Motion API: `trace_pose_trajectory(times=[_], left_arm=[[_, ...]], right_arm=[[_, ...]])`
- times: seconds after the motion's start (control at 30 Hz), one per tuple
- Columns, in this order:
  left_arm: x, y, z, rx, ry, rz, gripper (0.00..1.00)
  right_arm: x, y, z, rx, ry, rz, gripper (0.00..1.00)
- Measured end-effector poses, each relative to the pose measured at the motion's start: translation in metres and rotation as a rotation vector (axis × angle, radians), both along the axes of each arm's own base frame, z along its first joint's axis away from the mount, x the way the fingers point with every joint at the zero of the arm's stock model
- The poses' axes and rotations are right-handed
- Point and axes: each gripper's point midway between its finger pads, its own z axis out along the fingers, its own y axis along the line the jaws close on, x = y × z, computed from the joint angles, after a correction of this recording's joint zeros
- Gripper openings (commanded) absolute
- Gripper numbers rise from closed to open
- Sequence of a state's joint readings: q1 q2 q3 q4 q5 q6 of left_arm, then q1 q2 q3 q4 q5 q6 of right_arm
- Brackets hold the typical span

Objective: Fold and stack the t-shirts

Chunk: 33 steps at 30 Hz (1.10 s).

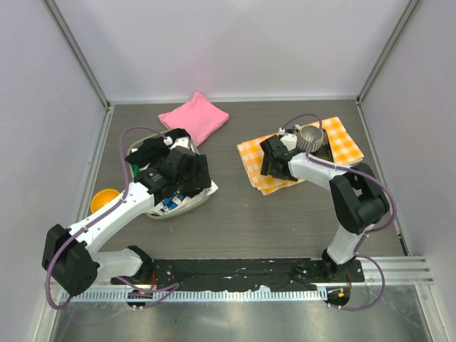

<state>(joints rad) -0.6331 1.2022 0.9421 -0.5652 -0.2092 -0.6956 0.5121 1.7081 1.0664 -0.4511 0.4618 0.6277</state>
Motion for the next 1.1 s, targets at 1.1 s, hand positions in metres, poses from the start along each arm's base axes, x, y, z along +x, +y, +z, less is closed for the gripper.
trace_pose_trajectory(times=[1.1], left_arm=[[0.023, 0.008, -0.040, 0.023, 0.117, 0.057, 1.00]], right_arm=[[0.165, -0.107, -0.020, 0.032, 0.054, -0.218, 0.87]])
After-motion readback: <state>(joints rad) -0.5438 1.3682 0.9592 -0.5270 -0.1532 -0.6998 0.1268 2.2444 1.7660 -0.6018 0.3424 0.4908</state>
